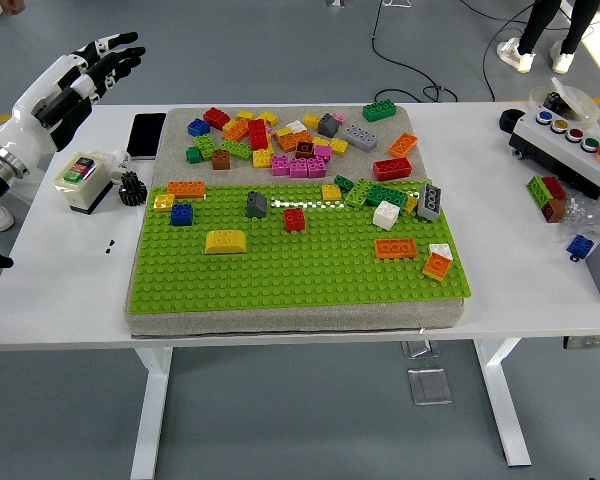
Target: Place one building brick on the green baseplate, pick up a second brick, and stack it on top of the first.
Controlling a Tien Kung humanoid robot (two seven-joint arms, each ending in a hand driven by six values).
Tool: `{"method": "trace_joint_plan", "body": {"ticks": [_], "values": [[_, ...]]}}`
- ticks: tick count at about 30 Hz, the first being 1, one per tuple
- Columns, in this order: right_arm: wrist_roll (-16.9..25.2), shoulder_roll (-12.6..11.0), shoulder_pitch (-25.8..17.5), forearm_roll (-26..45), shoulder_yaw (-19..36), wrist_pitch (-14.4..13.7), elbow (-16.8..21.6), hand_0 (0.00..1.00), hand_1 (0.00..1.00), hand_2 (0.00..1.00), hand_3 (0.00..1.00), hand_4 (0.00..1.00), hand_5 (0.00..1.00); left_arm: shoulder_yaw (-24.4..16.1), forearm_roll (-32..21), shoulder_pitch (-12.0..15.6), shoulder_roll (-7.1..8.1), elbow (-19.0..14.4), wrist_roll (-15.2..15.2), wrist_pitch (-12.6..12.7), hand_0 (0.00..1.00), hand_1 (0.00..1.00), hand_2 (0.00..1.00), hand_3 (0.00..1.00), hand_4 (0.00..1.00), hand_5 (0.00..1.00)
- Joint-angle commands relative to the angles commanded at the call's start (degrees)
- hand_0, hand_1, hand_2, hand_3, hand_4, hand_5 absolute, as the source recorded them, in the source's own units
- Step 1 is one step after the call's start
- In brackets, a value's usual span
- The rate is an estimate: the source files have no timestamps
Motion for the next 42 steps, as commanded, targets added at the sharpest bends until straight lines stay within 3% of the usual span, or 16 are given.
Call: {"method": "trace_joint_plan", "body": {"ticks": [4, 5, 10, 11, 16, 17, 22, 23, 28, 29, 34, 35, 40, 41, 42], "values": [[0.0, 0.1, 0.0, 0.0, 0.0, 0.0, 0.0, 0.726, 0.637, 0.685, 0.623, 0.913, 0.480, 0.8, 6.1, -0.3, -0.44, -0.2, -1.8, 0.3, 0.998, 0.926, 0.888, 0.884, 0.998, 0.568], [0.0, 0.1, 0.0, 0.1, -0.1, 0.0, 0.0, 0.727, 0.637, 0.684, 0.623, 0.913, 0.480, 1.1, 8.7, -0.5, -0.56, -0.2, -2.5, 0.5, 0.998, 0.929, 0.886, 0.875, 0.998, 0.462], [0.0, 0.2, -0.2, 0.1, 0.0, 0.1, 0.0, 0.727, 0.637, 0.684, 0.623, 0.913, 0.480, 2.2, 21.0, -0.9, -0.95, -0.2, -6.0, 2.6, 0.998, 0.929, 0.886, 0.875, 0.998, 0.462], [0.0, 0.3, -0.3, 0.1, 0.0, 0.1, 0.0, 0.726, 0.637, 0.684, 0.623, 0.914, 0.480, 2.6, 23.2, -1.0, -1.06, -0.2, -6.7, 3.3, 0.998, 0.922, 0.879, 0.853, 0.998, 0.292], [0.1, 0.4, -0.4, 0.2, 0.0, 0.1, 0.0, 0.726, 0.637, 0.684, 0.623, 0.914, 0.480, 3.9, 35.5, -1.5, -1.52, -0.2, -9.2, 5.8, 0.998, 0.922, 0.879, 0.853, 0.998, 0.292], [0.2, 0.4, -0.3, 0.2, -0.1, 0.0, 0.0, 0.726, 0.638, 0.684, 0.623, 0.913, 0.479, 4.3, 37.7, -1.6, -1.68, -0.3, -9.7, 5.9, 0.972, 0.906, 0.883, 0.849, 0.895, 0.122], [0.4, 0.6, -0.3, 0.2, -0.3, -0.2, 0.0, 0.726, 0.638, 0.684, 0.623, 0.913, 0.479, 5.2, 49.9, -1.7, -2.27, -0.4, -10.4, 5.7, 0.972, 0.906, 0.883, 0.849, 0.895, 0.122], [0.5, 0.6, -0.3, 0.2, -0.3, -0.2, 0.0, 0.727, 0.638, 0.684, 0.623, 0.914, 0.479, 5.3, 51.9, -1.7, -2.40, -0.3, -10.4, 5.6, 0.918, 0.889, 0.911, 0.916, 0.857, 0.069], [0.5, 0.7, -0.4, 0.2, -0.7, -0.1, 0.0, 0.727, 0.638, 0.684, 0.623, 0.914, 0.479, 6.1, 52.7, -1.7, -2.99, 0.2, -9.9, 7.0, 0.918, 0.889, 0.911, 0.916, 0.857, 0.069], [0.5, 0.8, -0.4, 0.2, -0.7, -0.2, 0.0, 0.727, 0.638, 0.684, 0.623, 0.914, 0.478, 6.1, 52.7, -1.7, -3.11, 0.4, -9.9, 7.6, 0.817, 0.805, 0.827, 0.874, 0.828, 0.043], [0.5, 0.8, -0.5, 0.1, -0.9, -0.3, 0.0, 0.727, 0.638, 0.684, 0.623, 0.914, 0.478, 6.2, 52.2, -1.8, -3.45, 1.0, -10.2, 9.7, 0.817, 0.805, 0.827, 0.874, 0.828, 0.043], [0.4, 0.8, -0.5, 0.1, -1.0, -0.3, 0.0, 0.728, 0.637, 0.684, 0.623, 0.914, 0.478, 6.1, 51.6, -1.8, -3.49, 1.1, -10.3, 10.2, 0.768, 0.760, 0.763, 0.805, 0.726, 0.035], [0.5, 0.9, -0.5, 0.1, -1.1, -0.4, 0.0, 0.728, 0.637, 0.684, 0.623, 0.914, 0.478, 6.0, 49.4, -1.8, -3.63, 1.6, -10.3, 11.1, 0.768, 0.760, 0.763, 0.805, 0.726, 0.035], [0.5, 0.9, -0.5, 0.1, -1.2, -0.4, 0.0, 0.728, 0.637, 0.684, 0.621, 0.914, 0.478, 6.1, 49.1, -1.8, -3.67, 1.7, -10.3, 11.3, 0.724, 0.746, 0.735, 0.742, 0.572, 0.065], [0.5, 0.9, -0.5, 0.1, -1.2, -0.4, 0.0, 0.728, 0.637, 0.684, 0.621, 0.914, 0.478, 6.1, 48.9, -1.8, -3.68, 1.7, -10.3, 11.3, 0.724, 0.746, 0.735, 0.742, 0.572, 0.065]]}}
